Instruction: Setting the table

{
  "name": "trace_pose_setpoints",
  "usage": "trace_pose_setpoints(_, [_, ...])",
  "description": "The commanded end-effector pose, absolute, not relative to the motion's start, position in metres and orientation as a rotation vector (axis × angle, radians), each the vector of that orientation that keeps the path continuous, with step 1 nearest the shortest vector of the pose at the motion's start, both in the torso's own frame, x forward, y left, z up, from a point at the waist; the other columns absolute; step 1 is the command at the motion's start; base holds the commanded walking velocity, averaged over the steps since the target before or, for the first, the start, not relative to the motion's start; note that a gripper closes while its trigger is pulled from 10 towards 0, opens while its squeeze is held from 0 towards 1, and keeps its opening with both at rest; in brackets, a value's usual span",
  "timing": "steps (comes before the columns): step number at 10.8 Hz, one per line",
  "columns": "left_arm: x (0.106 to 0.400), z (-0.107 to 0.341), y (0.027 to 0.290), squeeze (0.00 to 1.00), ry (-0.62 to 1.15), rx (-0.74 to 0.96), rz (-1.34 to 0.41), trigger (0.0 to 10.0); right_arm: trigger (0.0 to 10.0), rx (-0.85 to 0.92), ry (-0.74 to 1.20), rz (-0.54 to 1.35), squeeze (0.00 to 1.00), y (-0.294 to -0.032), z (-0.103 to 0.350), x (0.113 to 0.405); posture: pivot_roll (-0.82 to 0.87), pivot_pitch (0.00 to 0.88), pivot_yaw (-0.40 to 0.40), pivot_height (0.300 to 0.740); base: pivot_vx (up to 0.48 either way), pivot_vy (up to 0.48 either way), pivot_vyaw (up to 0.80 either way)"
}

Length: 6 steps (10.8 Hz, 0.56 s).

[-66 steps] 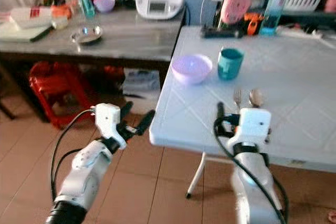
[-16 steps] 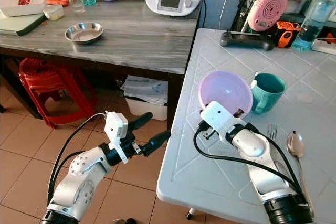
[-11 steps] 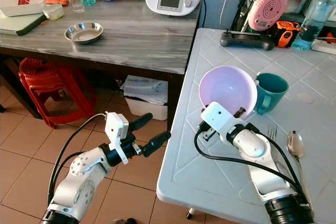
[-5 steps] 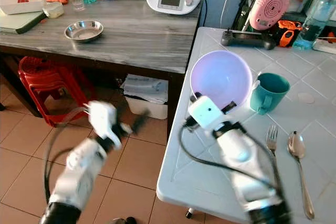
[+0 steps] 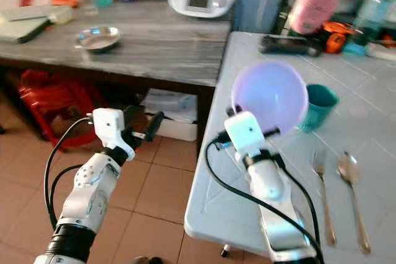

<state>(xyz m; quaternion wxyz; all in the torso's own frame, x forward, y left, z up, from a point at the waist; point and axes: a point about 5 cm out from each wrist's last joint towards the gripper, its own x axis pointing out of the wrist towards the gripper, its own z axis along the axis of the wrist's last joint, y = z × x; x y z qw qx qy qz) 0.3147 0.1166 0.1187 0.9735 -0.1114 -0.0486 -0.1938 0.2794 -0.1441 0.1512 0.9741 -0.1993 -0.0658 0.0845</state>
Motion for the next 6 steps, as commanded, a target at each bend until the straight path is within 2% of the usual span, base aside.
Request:
trace_pose_setpoints(1, [0.3167,0.122,0.1166,0.0,-0.106,-0.228,-0.395,10.0,10.0,-0.388,-0.142,0.156,0.0,-0.1456,0.1547,0.2789,-0.05,0.047,0.044,0.74,0.0,0.371,-0.8])
trace_pose_setpoints(4, [0.3164,0.1215,0.111,0.0,-0.104,-0.242,-0.415,10.0,10.0,-0.371,-0.136,0.175,0.0,-0.1389,0.1507,0.279,-0.05,0.04,0.045,0.74,0.0,0.375,-0.78])
trace_pose_setpoints(6, [0.3163,0.1207,0.1102,0.0,-0.1,-0.243,-0.42,10.0,10.0,-0.369,-0.138,0.184,0.0,-0.1369,0.1498,0.2794,-0.05,0.044,0.048,0.74,0.0,0.381,-0.56])
